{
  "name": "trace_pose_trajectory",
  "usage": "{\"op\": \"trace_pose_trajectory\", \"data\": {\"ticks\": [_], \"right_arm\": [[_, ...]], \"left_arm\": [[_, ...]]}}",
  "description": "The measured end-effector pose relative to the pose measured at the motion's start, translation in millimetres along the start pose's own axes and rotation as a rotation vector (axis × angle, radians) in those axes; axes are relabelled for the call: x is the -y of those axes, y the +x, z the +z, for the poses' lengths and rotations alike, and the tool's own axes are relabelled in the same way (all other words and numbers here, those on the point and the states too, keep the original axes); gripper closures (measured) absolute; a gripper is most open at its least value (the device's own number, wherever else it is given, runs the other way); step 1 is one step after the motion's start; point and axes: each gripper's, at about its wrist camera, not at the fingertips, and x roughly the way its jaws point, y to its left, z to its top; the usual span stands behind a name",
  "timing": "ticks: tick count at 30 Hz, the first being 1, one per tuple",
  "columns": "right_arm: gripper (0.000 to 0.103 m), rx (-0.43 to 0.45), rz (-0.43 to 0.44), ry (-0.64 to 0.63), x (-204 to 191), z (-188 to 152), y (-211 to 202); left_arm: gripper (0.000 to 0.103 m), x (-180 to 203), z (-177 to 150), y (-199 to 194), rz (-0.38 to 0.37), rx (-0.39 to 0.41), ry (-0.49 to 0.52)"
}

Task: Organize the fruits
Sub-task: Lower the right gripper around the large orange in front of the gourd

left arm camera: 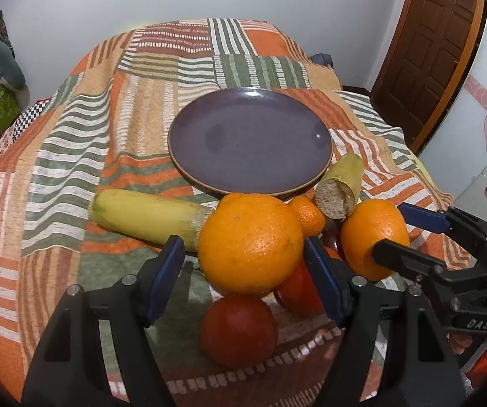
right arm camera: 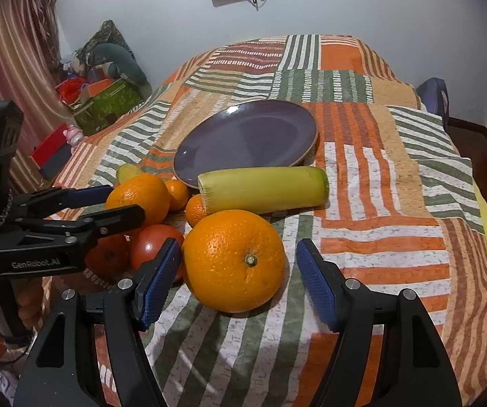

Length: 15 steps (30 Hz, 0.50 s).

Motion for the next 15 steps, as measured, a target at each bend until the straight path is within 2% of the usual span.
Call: {"op": "trace_pose_trajectory", "data": {"ticks": [7, 10, 15], "right_arm": [[0.035, -0.054, 0.006, -0.002, -0.8, -2.5, 17.3], [0.035, -0.062, 0.016, 0.008, 0.3, -3.8, 20.4], [0.036, -0.062, 0.018, 0.002, 0.1, -4.4, 19.3]], "left_arm": [[0.030, -0.4, 4.7, 8.5, -0.018, 0.003, -0.020], [0.037, -0.7, 6.4, 12.4, -0.033, -0.003, -0.024], [0.038, 4.8, 5.1, 11.1, -0.008, 0.018, 0.009]]}}
